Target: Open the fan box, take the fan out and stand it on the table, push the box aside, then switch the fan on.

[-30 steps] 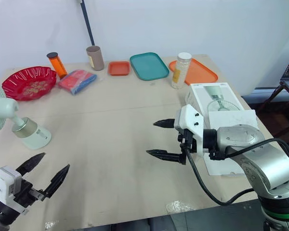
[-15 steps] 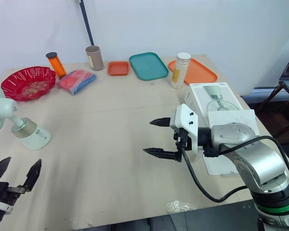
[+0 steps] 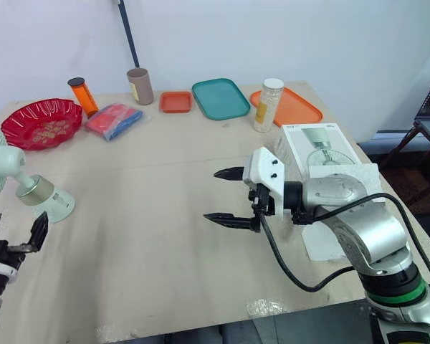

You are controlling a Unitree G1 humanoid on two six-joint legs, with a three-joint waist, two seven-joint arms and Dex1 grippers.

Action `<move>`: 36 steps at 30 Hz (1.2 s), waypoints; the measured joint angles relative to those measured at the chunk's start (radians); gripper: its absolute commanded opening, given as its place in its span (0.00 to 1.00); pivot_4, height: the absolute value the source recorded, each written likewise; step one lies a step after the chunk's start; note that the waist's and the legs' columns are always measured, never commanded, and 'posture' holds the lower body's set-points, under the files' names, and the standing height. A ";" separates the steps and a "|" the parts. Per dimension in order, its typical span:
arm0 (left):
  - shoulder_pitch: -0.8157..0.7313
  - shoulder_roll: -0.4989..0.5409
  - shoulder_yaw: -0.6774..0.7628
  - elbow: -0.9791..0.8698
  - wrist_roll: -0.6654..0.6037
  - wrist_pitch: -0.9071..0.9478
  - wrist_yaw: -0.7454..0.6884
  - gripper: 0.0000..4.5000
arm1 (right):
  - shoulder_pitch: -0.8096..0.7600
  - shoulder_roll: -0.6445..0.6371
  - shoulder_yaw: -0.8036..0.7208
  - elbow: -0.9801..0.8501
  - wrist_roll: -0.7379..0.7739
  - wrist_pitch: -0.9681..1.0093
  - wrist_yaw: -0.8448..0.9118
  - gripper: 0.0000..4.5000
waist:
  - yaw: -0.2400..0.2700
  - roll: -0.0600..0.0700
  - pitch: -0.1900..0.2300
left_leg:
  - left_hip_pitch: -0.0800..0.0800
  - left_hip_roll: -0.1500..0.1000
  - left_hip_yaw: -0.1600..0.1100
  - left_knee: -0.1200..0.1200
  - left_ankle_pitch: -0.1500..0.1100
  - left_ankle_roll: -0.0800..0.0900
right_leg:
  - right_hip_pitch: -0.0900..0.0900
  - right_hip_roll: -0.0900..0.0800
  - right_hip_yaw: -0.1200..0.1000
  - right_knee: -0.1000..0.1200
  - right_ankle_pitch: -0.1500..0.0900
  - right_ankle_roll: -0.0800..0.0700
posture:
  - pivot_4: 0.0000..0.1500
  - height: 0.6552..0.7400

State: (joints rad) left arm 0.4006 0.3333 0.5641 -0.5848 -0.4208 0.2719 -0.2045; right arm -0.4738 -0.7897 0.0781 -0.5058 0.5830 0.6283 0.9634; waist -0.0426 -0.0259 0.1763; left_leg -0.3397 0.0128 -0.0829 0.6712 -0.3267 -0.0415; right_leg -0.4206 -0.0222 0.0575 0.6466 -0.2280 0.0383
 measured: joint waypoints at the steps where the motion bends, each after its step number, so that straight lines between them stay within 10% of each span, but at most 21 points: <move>1: -0.007 0.001 0.000 0.002 0.001 0.000 0.001 1.00 | -0.001 0.003 0.001 0.001 -0.001 -0.002 0.001 0.99 | 0.000 0.000 0.000 | 0.000 0.000 0.000 0.000 0.000 0.000 | 0.000 0.000 0.000 0.000 0.000 0.000 | 1.00 1.00; 20: 0.254 -0.049 0.139 -0.160 -0.046 -0.045 -0.090 1.00 | -0.010 0.034 0.013 0.027 -0.019 -0.025 0.038 0.99 | -0.002 0.000 0.000 | 0.000 0.001 0.000 0.000 0.000 0.000 | 0.000 0.000 -0.001 0.000 0.000 0.000 | 1.00 1.00; 36: 0.163 0.083 0.273 -0.142 -0.128 -0.031 -0.079 1.00 | -0.044 0.077 0.054 0.043 -0.004 0.010 0.075 0.99 | 0.000 0.000 0.000 | 0.002 0.000 0.000 0.000 0.000 0.000 | 0.002 0.000 -0.001 0.000 0.000 -0.001 | 1.00 1.00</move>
State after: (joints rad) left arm 0.5636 0.4167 0.8367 -0.7269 -0.5491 0.2412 -0.2832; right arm -0.5177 -0.7123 0.1320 -0.4630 0.5786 0.6385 1.0385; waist -0.0425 -0.0263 0.1765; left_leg -0.3377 0.0132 -0.0831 0.6711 -0.3269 -0.0417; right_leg -0.4189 -0.0220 0.0566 0.6467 -0.2284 0.0377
